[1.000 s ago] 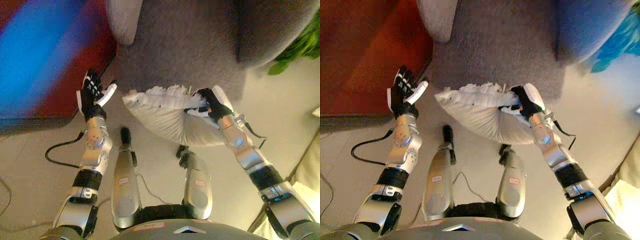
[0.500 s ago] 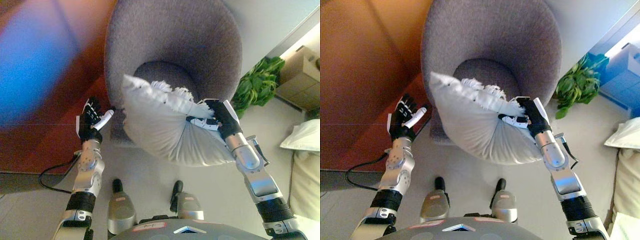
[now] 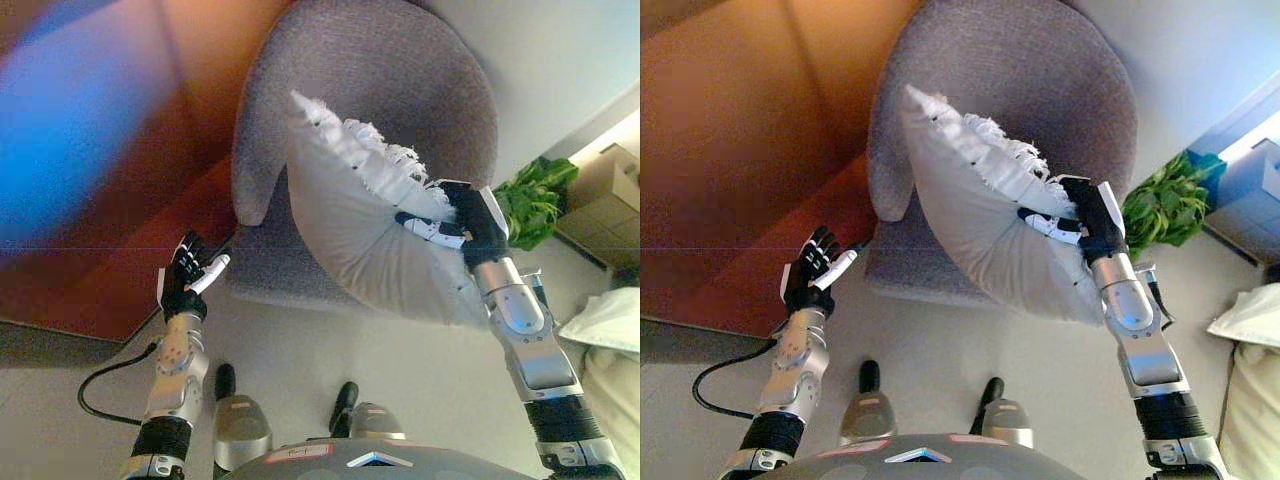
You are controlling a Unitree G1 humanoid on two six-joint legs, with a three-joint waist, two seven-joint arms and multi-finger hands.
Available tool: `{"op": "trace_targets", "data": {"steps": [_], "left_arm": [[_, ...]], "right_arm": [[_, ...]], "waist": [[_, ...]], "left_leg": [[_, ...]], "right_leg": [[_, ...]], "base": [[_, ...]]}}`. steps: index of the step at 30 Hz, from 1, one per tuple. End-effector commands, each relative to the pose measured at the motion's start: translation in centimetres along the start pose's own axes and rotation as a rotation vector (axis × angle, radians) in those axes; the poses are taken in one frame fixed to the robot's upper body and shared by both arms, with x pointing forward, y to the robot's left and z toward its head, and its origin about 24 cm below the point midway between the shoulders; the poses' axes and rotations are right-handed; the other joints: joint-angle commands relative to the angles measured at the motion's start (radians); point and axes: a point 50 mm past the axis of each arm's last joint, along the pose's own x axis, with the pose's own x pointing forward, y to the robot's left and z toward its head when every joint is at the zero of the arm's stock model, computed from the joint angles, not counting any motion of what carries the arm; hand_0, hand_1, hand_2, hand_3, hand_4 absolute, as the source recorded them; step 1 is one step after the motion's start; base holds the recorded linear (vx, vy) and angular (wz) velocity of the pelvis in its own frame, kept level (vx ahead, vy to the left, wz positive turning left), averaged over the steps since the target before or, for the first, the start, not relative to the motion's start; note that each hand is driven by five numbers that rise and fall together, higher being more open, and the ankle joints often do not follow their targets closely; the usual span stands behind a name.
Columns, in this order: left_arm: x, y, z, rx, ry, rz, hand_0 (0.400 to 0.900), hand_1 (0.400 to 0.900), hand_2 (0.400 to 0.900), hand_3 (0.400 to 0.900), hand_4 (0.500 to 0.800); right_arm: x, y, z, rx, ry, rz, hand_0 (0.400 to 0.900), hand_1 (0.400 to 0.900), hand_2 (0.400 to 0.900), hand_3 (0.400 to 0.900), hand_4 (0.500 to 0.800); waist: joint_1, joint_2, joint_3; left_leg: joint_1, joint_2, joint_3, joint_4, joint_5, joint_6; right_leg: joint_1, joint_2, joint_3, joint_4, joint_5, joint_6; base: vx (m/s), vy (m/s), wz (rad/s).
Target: Pick up the pillow and put it on the sofa.
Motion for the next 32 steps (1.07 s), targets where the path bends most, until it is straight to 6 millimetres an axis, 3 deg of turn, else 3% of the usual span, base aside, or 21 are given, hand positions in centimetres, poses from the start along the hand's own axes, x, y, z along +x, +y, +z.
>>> {"op": "trace_targets", "data": {"steps": [1,4,5,6,8,9,11,12,13,16,23,26,28,31,32], "left_arm": [[0.9,-2.0,4.8,0.033,-0.232,-0.148,0.9,0.9,0.9,0.9,0.8],[0.7,-2.4,4.8,0.029,-0.227,-0.193,0.9,0.9,0.9,0.9,0.8],[0.7,-2.5,4.9,0.025,-0.231,-0.191,0.9,0.9,0.9,0.9,0.8],[0.6,-2.7,4.9,0.028,-0.227,-0.225,0.9,0.9,0.9,0.9,0.8],[0.8,-3.1,5.5,0.02,-0.241,-0.264,0.9,0.9,0.9,0.9,0.8],[0.9,-3.4,5.9,0.012,-0.253,-0.282,0.9,0.9,0.9,0.9,0.8],[1.0,-4.4,6.3,0.016,-0.26,-0.344,0.9,0.9,0.9,0.9,0.8],[1.1,-4.5,6.3,0.014,-0.262,-0.344,0.9,0.9,0.9,0.9,0.8],[1.0,-5.2,6.5,0.018,-0.263,-0.387,0.9,0.9,0.9,0.9,0.8],[0.9,-6.0,6.5,0.032,-0.269,-0.41,0.9,0.9,0.9,0.9,0.8],[1.0,-6.0,5.6,0.078,-0.241,-0.386,0.9,0.9,0.9,0.9,0.8],[1.0,-6.1,5.0,0.093,-0.22,-0.369,0.9,0.9,0.9,0.9,0.8],[1.1,-6.0,4.7,0.108,-0.209,-0.364,0.9,0.9,0.9,0.9,0.8],[1.0,-5.6,4.2,0.143,-0.196,-0.344,0.9,0.9,0.9,0.9,0.8],[1.1,-5.5,4.2,0.128,-0.191,-0.331,0.9,0.9,0.9,0.9,0.8]], "right_arm": [[5.1,-6.2,8.4,-0.055,-0.399,-0.26,0.4,0.4,0.4,0.4,0.5],[8.6,-9.7,8.3,-0.119,-0.287,-0.367,0.4,0.4,0.4,0.4,0.5],[8.7,-9.7,8.5,-0.121,-0.293,-0.366,0.4,0.4,0.4,0.4,0.5],[10.6,-13.3,9.9,-0.164,-0.229,-0.49,0.4,0.4,0.4,0.4,0.5],[11.9,-16.4,11.1,-0.212,-0.133,-0.559,0.4,0.4,0.4,0.4,0.5],[12.1,-17.7,11.4,-0.207,-0.079,-0.615,0.9,0.9,0.9,0.9,0.8],[11.6,-20.3,11.2,-0.254,0.056,-0.685,0.9,0.9,0.9,0.9,0.8],[11.6,-20.4,11.3,-0.255,0.053,-0.686,0.9,0.9,0.9,0.9,0.8],[10.6,-22.3,11.7,-0.266,0.099,-0.768,0.9,0.9,0.9,0.9,0.8],[10.1,-22.9,12.5,-0.239,0.055,-0.849,0.9,0.9,0.9,0.9,0.8],[11.1,-20.4,13.0,-0.173,-0.104,-0.832,0.9,0.9,0.9,0.9,0.8],[11.4,-16.9,13.5,-0.109,-0.277,-0.763,0.9,0.9,0.9,0.9,0.8],[10.9,-14.1,12.3,-0.063,-0.332,-0.696,0.9,0.9,0.9,0.9,0.8],[8.7,-10.5,8.2,0.058,-0.313,-0.644,0.9,0.9,0.9,0.9,0.8],[8.1,-8.5,6.7,0.108,-0.295,-0.603,0.9,0.9,0.9,0.9,0.8]], "waist": [[0.048,-0.015,-0.035],[0.088,-0.006,-0.004],[0.083,-0.006,-0.003],[0.116,0.003,0.019],[0.142,0.019,0.046],[0.152,0.028,0.056],[0.177,0.05,0.071],[0.175,0.049,0.072],[0.189,0.068,0.072],[0.192,0.088,0.065],[0.155,0.091,0.045],[0.114,0.09,0.024],[0.092,0.09,0.013],[0.063,0.094,-0.006],[0.05,0.099,-0.01]], "left_leg": [[0.056,0.061,0.006,-0.017,-0.053,-0.015],[0.033,0.076,-0.004,-0.03,-0.033,-0.027],[0.028,0.073,-0.005,-0.03,-0.029,-0.025],[0.008,0.081,-0.012,-0.037,-0.017,-0.03],[-0.019,0.082,-0.021,-0.042,0.002,-0.036],[-0.031,0.08,-0.026,-0.044,0.008,-0.036],[-0.055,0.076,-0.034,-0.047,0.023,-0.038],[-0.06,0.073,-0.035,-0.047,0.026,-0.036],[-0.066,0.073,-0.04,-0.048,0.027,-0.039],[-0.069,0.066,-0.052,-0.046,0.024,-0.036],[-0.047,0.047,-0.054,-0.027,-0.002,-0.021],[-0.021,0.039,-0.041,-0.008,-0.034,-0.011],[-0.004,0.036,-0.03,0.002,-0.049,-0.006],[0.026,0.035,-0.014,0.009,-0.067,0.001],[0.035,0.034,-0.008,0.01,-0.071,0.004]], "right_leg": [[-0.009,-0.08,-0.014,0.024,0.085,0.079],[-0.024,-0.066,-0.019,0.013,0.078,0.074],[-0.028,-0.069,-0.02,0.012,0.082,0.074],[-0.042,-0.062,-0.02,0.005,0.081,0.072],[-0.064,-0.061,-0.021,-0.005,0.09,0.071],[-0.074,-0.061,-0.017,-0.008,0.093,0.07],[-0.091,-0.064,-0.02,-0.021,0.104,0.072],[-0.094,-0.067,-0.021,-0.022,0.107,0.072],[-0.093,-0.065,-0.028,-0.035,0.111,0.075],[-0.088,-0.066,-0.028,-0.048,0.116,0.079],[-0.063,-0.077,-0.019,-0.044,0.113,0.076],[-0.048,-0.087,0.001,-0.04,0.11,0.074],[-0.041,-0.092,0.012,-0.036,0.108,0.074],[-0.025,-0.1,0.024,-0.026,0.096,0.074],[-0.022,-0.102,0.029,-0.023,0.095,0.074]], "base": [[0.02,-0.08,0.14],[-0.02,-0.062,0.08],[-0.06,-0.063,0.07],[-0.09,-0.031,0.07],[-0.1,-0.043,0.09],[-0.07,-0.046,0.12],[-0.05,-0.024,0.13],[-0.01,-0.016,0.13],[0.02,-0.012,0.1],[0.04,0.001,0.06],[0.03,0.034,-0.04],[0.03,0.076,-0.21],[0.03,0.085,-0.28],[0.03,0.077,-0.23],[0.02,0.045,-0.14]]}}
